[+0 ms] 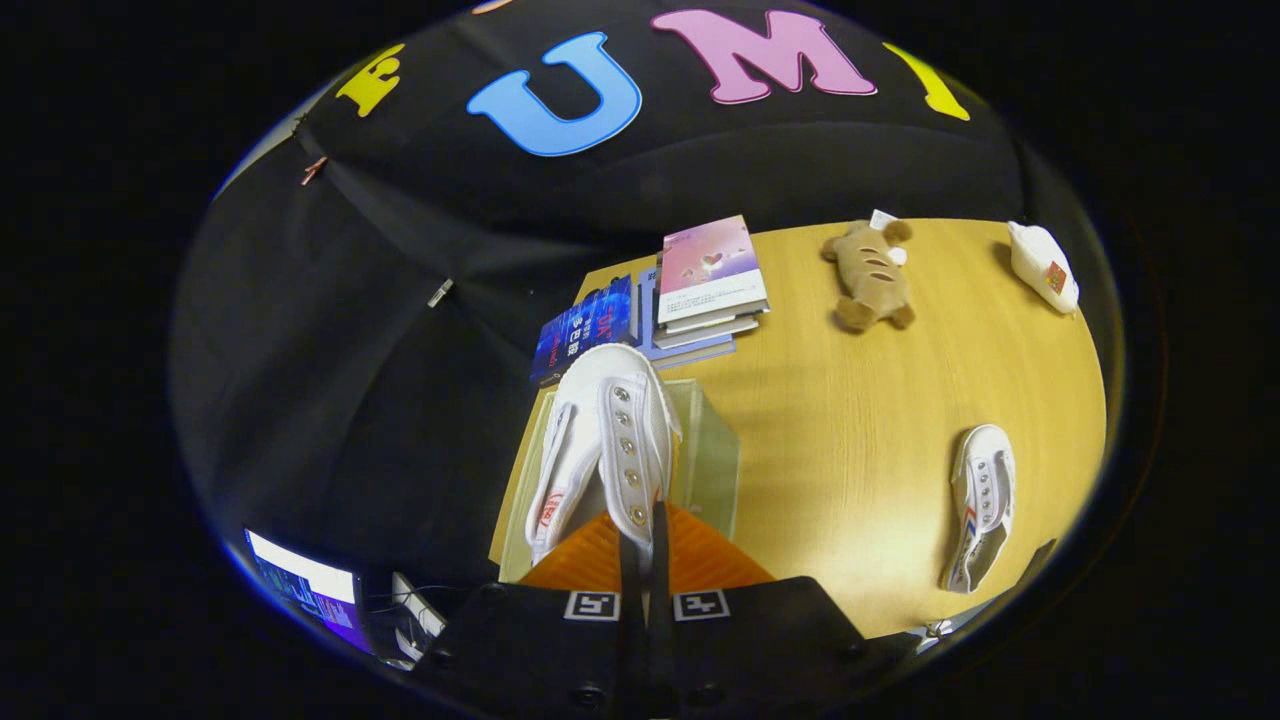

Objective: Open the storage box then place both shoes into the box .Put the left shoe in first, then the right shoe, with the right side of both shoes facing outward in a uniform manner.

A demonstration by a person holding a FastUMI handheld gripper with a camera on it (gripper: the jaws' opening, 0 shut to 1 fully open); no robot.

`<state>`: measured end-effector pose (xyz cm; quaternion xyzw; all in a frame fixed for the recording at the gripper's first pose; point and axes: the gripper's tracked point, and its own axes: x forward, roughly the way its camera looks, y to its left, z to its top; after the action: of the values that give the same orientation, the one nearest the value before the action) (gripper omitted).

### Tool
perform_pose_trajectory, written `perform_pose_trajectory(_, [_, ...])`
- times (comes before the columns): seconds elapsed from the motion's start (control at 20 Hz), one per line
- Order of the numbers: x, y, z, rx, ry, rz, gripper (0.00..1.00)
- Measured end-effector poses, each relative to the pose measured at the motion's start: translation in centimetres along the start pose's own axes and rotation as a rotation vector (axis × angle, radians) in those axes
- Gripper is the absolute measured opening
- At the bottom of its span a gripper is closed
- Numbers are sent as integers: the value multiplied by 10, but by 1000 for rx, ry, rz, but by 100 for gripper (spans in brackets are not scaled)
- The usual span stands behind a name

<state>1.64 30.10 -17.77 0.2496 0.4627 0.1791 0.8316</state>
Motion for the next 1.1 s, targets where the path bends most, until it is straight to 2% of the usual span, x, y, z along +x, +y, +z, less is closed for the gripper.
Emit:
perform_pose_trajectory(0.15, [31,24,-17,14,71,-18,5])
perform_pose_trajectory(0.45, [86,41,-47,78,204,-88,5])
perform_pose_trajectory(0.7, [119,32,-56,73,213,-164,5])
perform_pose_trajectory(0.9, [129,31,-61,111,230,-167,5])
perform_pose_trajectory(1.1, [136,36,-67,101,241,-131,5])
